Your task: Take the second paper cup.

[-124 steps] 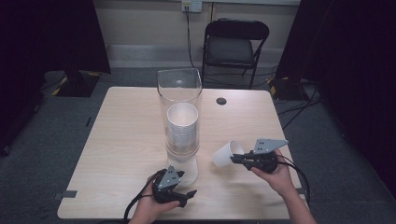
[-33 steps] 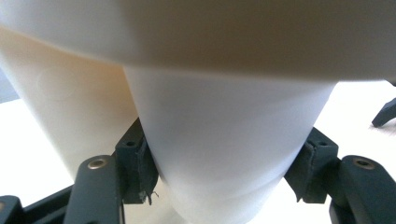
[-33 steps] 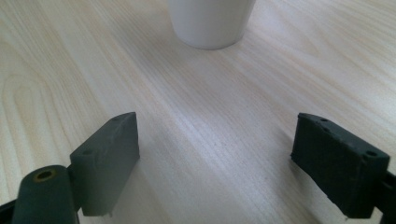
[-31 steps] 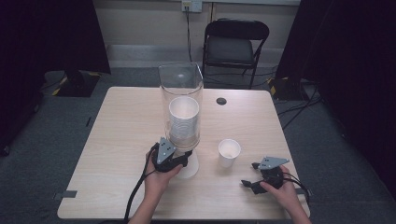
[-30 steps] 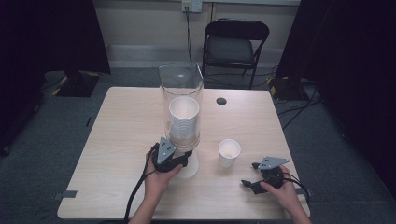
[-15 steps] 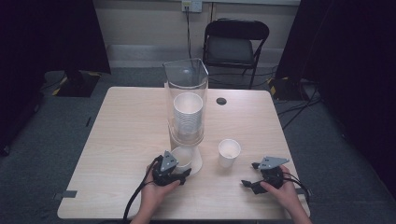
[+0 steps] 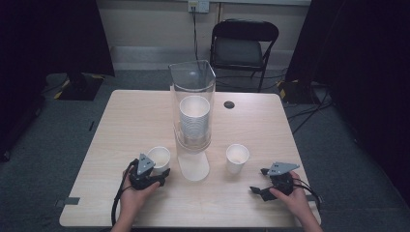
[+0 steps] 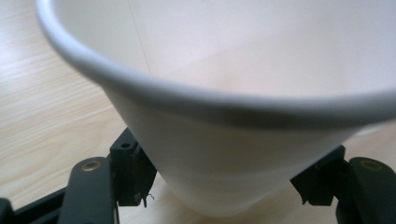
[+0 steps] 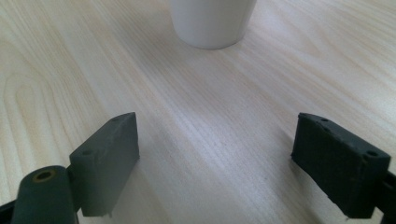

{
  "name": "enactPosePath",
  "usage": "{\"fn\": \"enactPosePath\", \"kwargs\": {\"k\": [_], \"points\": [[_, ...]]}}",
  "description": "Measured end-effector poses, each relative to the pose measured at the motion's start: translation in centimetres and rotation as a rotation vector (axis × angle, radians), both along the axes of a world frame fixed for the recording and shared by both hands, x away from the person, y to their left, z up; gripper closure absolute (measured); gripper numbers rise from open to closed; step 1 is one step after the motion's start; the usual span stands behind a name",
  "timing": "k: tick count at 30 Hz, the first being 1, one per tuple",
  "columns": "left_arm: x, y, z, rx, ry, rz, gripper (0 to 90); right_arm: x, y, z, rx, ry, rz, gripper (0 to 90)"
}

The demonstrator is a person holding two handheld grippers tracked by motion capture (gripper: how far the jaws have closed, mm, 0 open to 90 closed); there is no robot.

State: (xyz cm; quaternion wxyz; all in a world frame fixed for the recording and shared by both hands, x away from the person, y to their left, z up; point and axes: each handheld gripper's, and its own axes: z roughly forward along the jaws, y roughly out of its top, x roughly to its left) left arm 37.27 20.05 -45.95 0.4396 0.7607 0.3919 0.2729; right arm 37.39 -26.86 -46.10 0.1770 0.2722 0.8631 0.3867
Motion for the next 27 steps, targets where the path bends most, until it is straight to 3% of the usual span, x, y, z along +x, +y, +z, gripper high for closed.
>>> {"fn": "enactPosePath", "kwargs": {"k": [4, 5, 7, 10, 13, 17, 19, 27], "points": [[0.6, 0.1, -0.7, 0.057, 0.043, 0.007, 32.3, 0.0, 0.0, 0.0, 0.0, 0.0, 0.0, 13.9], [0.6, 0.1, -0.8, 0.033, 0.051, 0.014, 32.1, 0.0, 0.0, 0.0, 0.0, 0.0, 0.0, 13.9], [0.6, 0.4, -0.7, 0.04, 0.046, 0.008, 31.9, 0.0, 0.0, 0.0, 0.0, 0.0, 0.0, 13.9], [0.6, 0.7, -0.8, 0.05, 0.08, -0.006, 30.8, 0.0, 0.0, 0.0, 0.0, 0.0, 0.0, 13.9], [0.2, 1.3, -1.0, 0.079, 0.119, -0.005, 20.3, 0.0, 0.0, 0.0, 0.0, 0.0, 0.0, 13.9], [-1.0, 3.2, -1.2, 0.083, 0.118, -0.012, 18.8, 0.0, 0.0, 0.0, 0.0, 0.0, 0.001, 13.9], [-1.5, 4.5, -1.3, 0.067, 0.149, -0.035, 18.1, 0.0, 0.0, 0.0, 0.0, 0.0, 0.001, 13.9], [-2.6, 8.6, -1.5, 0.073, 0.15, -0.067, 14.7, 0.0, 0.0, 0.0, -0.001, 0.0, 0.0, 13.9]]}}
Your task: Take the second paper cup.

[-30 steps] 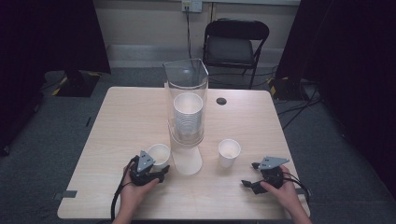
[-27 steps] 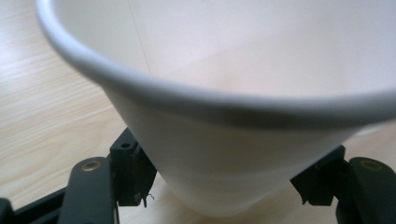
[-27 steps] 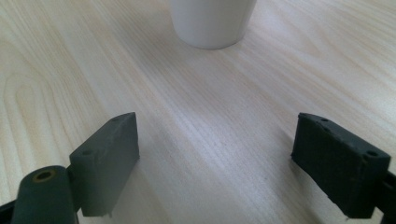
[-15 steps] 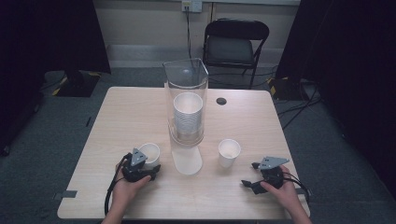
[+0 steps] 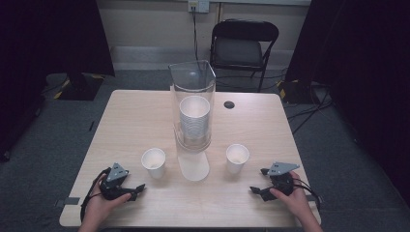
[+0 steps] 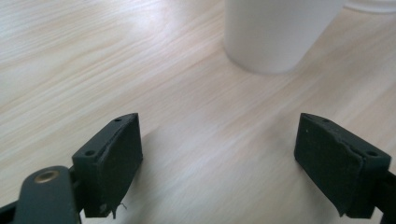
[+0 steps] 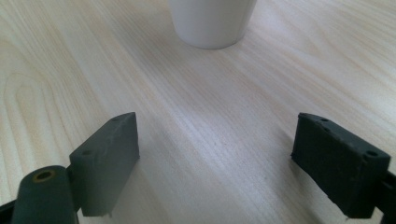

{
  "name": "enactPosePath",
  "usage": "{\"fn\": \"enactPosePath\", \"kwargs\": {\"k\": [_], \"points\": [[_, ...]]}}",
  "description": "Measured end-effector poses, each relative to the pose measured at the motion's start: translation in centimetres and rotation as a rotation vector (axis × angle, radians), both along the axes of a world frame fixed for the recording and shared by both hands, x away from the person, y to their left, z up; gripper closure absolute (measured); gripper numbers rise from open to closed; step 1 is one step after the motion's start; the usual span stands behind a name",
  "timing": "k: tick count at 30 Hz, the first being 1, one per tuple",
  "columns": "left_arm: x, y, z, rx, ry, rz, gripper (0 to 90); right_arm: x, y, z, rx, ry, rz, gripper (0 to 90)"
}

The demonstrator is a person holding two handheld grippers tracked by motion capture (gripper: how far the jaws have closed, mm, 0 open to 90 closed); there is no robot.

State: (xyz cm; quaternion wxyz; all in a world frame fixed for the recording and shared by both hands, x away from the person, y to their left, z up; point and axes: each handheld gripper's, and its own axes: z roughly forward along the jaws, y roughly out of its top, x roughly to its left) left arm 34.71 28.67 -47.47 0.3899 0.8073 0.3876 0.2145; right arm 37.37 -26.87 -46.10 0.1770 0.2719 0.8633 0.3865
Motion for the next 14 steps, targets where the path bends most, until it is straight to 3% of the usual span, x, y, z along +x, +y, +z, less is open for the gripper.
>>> {"fn": "enactPosePath", "kwargs": {"k": [5, 14], "points": [[-0.61, 1.2, -0.13, -0.003, 0.004, -0.008, 13.2, -0.01, 0.0, 0.0, 0.0, 0.001, 0.0, 13.9], [-0.61, 1.14, -0.14, 0.013, 0.006, -0.01, 8.7, -0.06, -0.08, 0.0, -0.002, -0.001, 0.0, 13.9]]}}
